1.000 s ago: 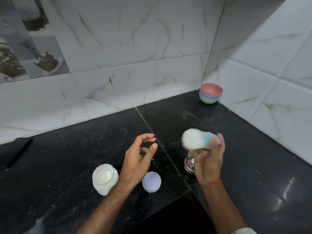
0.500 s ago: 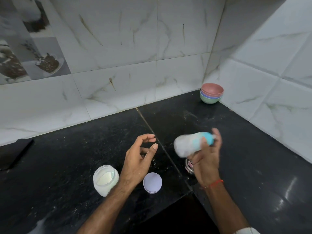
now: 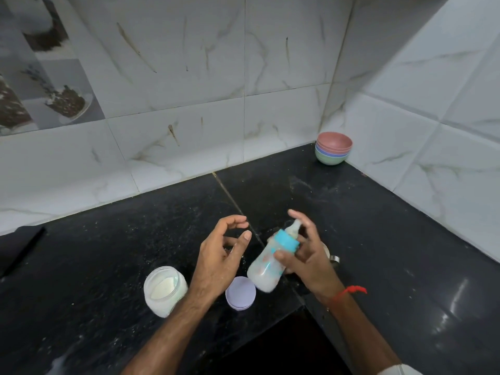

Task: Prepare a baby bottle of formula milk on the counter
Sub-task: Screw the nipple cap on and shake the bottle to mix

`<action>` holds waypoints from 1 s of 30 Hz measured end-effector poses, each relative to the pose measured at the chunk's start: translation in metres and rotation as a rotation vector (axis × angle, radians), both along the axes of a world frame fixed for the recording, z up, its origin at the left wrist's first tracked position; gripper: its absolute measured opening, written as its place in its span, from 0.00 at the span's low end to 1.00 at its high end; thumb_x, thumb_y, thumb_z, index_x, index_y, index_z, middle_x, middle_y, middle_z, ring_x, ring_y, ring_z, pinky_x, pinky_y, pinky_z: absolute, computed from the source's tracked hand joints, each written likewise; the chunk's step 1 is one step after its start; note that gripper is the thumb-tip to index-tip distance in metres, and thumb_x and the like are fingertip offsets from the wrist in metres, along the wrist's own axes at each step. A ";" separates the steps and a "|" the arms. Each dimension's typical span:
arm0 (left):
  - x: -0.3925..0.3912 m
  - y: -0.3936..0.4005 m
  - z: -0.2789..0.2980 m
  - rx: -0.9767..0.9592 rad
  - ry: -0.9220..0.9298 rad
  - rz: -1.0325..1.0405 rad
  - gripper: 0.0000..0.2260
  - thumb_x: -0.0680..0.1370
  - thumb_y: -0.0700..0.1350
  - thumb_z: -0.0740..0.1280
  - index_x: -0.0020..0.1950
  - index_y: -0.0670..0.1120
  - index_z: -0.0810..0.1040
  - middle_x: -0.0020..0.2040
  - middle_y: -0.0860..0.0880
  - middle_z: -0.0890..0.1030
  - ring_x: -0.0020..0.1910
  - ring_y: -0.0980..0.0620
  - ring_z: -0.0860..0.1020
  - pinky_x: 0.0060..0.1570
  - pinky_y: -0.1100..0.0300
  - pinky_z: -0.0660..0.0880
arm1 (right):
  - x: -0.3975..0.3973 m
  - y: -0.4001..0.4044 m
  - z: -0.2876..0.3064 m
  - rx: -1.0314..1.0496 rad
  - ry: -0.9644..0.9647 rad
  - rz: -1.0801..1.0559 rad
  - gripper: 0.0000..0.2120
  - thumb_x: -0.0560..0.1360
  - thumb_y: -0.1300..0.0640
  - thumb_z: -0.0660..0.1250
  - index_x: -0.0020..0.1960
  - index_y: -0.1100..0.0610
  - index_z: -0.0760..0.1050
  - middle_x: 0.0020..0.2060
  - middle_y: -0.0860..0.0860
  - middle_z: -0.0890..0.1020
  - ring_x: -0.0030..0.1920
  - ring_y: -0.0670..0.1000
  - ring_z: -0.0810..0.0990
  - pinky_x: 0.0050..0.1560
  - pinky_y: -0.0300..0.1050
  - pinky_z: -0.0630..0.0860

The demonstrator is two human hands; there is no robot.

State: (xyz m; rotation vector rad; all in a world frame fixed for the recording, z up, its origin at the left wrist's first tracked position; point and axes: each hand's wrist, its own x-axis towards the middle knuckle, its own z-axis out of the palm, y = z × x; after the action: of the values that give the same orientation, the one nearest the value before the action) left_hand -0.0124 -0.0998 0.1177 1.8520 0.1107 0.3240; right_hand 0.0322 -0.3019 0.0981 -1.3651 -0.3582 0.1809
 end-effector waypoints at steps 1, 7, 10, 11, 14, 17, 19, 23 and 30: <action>0.000 0.000 0.000 0.000 -0.001 -0.002 0.11 0.81 0.48 0.70 0.63 0.57 0.78 0.59 0.61 0.83 0.45 0.51 0.85 0.44 0.54 0.80 | 0.001 0.000 0.000 0.091 0.016 -0.084 0.39 0.70 0.54 0.81 0.74 0.43 0.65 0.55 0.63 0.82 0.46 0.53 0.84 0.35 0.45 0.82; 0.000 0.000 -0.002 0.001 0.004 0.007 0.11 0.82 0.47 0.70 0.63 0.57 0.78 0.58 0.62 0.83 0.45 0.50 0.86 0.45 0.54 0.80 | 0.010 -0.001 -0.001 0.464 0.183 -0.310 0.34 0.76 0.52 0.74 0.76 0.46 0.61 0.57 0.58 0.78 0.49 0.54 0.82 0.34 0.48 0.82; 0.003 -0.001 -0.003 0.021 0.004 0.000 0.12 0.81 0.47 0.70 0.64 0.57 0.78 0.59 0.62 0.83 0.45 0.51 0.86 0.46 0.50 0.82 | -0.006 0.007 -0.005 0.027 0.032 0.015 0.38 0.71 0.59 0.79 0.74 0.44 0.64 0.53 0.62 0.83 0.47 0.54 0.84 0.40 0.47 0.83; 0.004 -0.002 -0.002 0.023 0.000 -0.002 0.12 0.81 0.47 0.70 0.64 0.56 0.78 0.59 0.62 0.83 0.45 0.51 0.86 0.46 0.51 0.82 | -0.008 0.007 -0.007 0.061 0.045 0.004 0.38 0.71 0.59 0.79 0.74 0.44 0.64 0.54 0.62 0.84 0.49 0.55 0.85 0.42 0.49 0.84; 0.004 0.000 -0.002 0.005 -0.011 0.006 0.11 0.82 0.48 0.70 0.64 0.56 0.78 0.59 0.61 0.83 0.45 0.51 0.86 0.44 0.57 0.80 | 0.006 0.002 -0.007 0.589 0.248 -0.346 0.33 0.75 0.49 0.75 0.75 0.49 0.66 0.64 0.64 0.80 0.56 0.59 0.83 0.41 0.52 0.84; 0.003 0.002 -0.003 0.010 -0.002 0.009 0.11 0.82 0.48 0.70 0.64 0.56 0.77 0.59 0.62 0.83 0.45 0.51 0.86 0.44 0.56 0.80 | 0.017 -0.005 -0.010 0.864 0.326 -0.450 0.21 0.82 0.47 0.64 0.71 0.56 0.70 0.73 0.63 0.74 0.58 0.57 0.83 0.42 0.49 0.85; 0.003 0.003 -0.003 0.003 0.003 0.011 0.11 0.82 0.48 0.70 0.64 0.57 0.77 0.59 0.63 0.83 0.46 0.52 0.86 0.46 0.52 0.81 | 0.005 -0.002 -0.009 0.585 0.269 -0.355 0.26 0.78 0.53 0.68 0.75 0.50 0.66 0.64 0.63 0.79 0.54 0.56 0.83 0.40 0.52 0.85; 0.006 0.001 -0.001 0.009 -0.003 0.012 0.11 0.82 0.47 0.70 0.63 0.57 0.77 0.59 0.63 0.83 0.45 0.51 0.85 0.47 0.51 0.81 | -0.005 0.008 -0.010 0.313 0.168 -0.199 0.38 0.71 0.53 0.79 0.75 0.42 0.66 0.58 0.62 0.83 0.52 0.57 0.85 0.44 0.57 0.84; 0.006 0.003 -0.001 0.009 -0.008 0.009 0.11 0.82 0.48 0.70 0.63 0.57 0.77 0.59 0.61 0.83 0.45 0.50 0.85 0.49 0.44 0.83 | 0.009 0.001 -0.009 0.461 0.215 -0.304 0.37 0.73 0.53 0.76 0.77 0.45 0.63 0.63 0.63 0.78 0.54 0.56 0.84 0.43 0.57 0.85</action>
State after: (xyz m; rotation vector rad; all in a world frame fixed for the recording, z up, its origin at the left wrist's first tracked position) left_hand -0.0062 -0.0966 0.1166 1.8592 0.1129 0.3387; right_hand 0.0413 -0.3011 0.0887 -0.9173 -0.0039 -0.0107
